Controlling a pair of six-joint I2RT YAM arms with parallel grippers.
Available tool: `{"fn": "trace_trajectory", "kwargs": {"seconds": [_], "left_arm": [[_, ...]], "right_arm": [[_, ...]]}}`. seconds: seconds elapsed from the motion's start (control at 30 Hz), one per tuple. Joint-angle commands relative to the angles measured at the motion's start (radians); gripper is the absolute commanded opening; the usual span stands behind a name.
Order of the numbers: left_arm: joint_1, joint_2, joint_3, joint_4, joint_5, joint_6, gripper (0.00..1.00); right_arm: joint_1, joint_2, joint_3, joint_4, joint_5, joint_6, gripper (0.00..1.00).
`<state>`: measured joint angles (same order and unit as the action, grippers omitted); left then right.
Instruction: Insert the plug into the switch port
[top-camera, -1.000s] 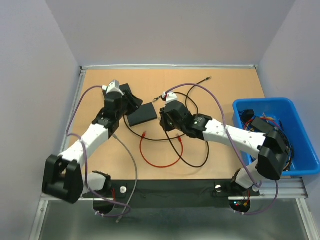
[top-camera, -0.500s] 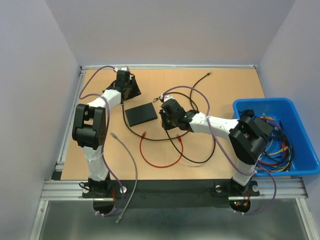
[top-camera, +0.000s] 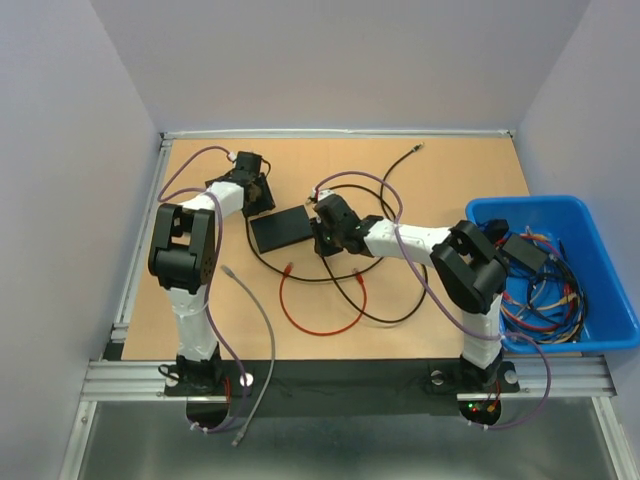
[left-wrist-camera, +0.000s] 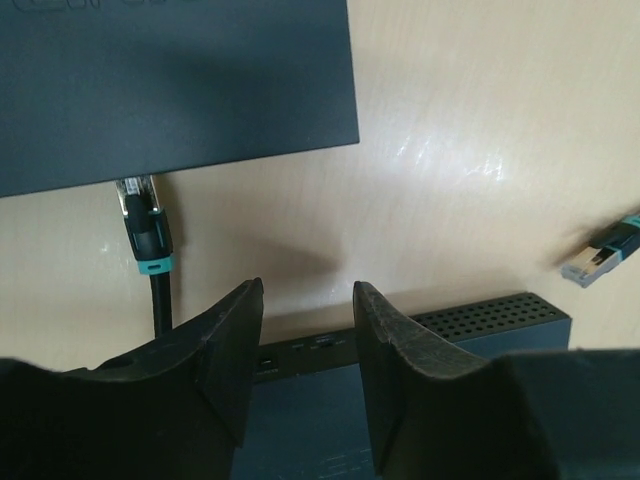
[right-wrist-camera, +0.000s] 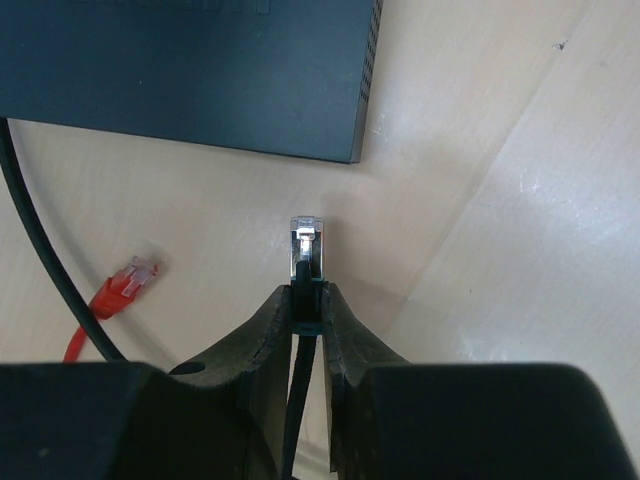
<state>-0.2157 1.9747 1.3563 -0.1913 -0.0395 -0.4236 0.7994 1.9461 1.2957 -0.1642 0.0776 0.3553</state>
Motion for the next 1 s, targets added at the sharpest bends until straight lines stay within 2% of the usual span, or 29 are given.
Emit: {"fn": "trace_trajectory", "kwargs": {"seconds": [0.0,0.3,0.57,0.83,0.97], "left_arm": [[0.003,-0.046,-0.051,-0.017,-0.01,-0.003,0.51],[0.001,-0.086,-0.147,0.01,0.035,-0.044,0.48],[0.001,-0.163,-0.224,0.021,0.056,-0.066,0.48],[0.003,-0.146,-0.086,0.006,0.0,-0.014,0.48],[0.003,-0.123,-0.045,0.087,0.03,0.017,0.48]], "right_arm": [[-0.011,0.023,0.072,0.051,-0.016,-0.03,0.04],[-0.028,0.108,0.158,0.052,0.017,-0.09,0.04],[-0.037,0.113,0.185,0.051,0.016,-0.116,0.04],[-0.037,0.07,0.116,0.052,-0.018,-0.096,0.03],[-0.037,0.06,0.091,0.054,-0.039,-0.093,0.03]]}}
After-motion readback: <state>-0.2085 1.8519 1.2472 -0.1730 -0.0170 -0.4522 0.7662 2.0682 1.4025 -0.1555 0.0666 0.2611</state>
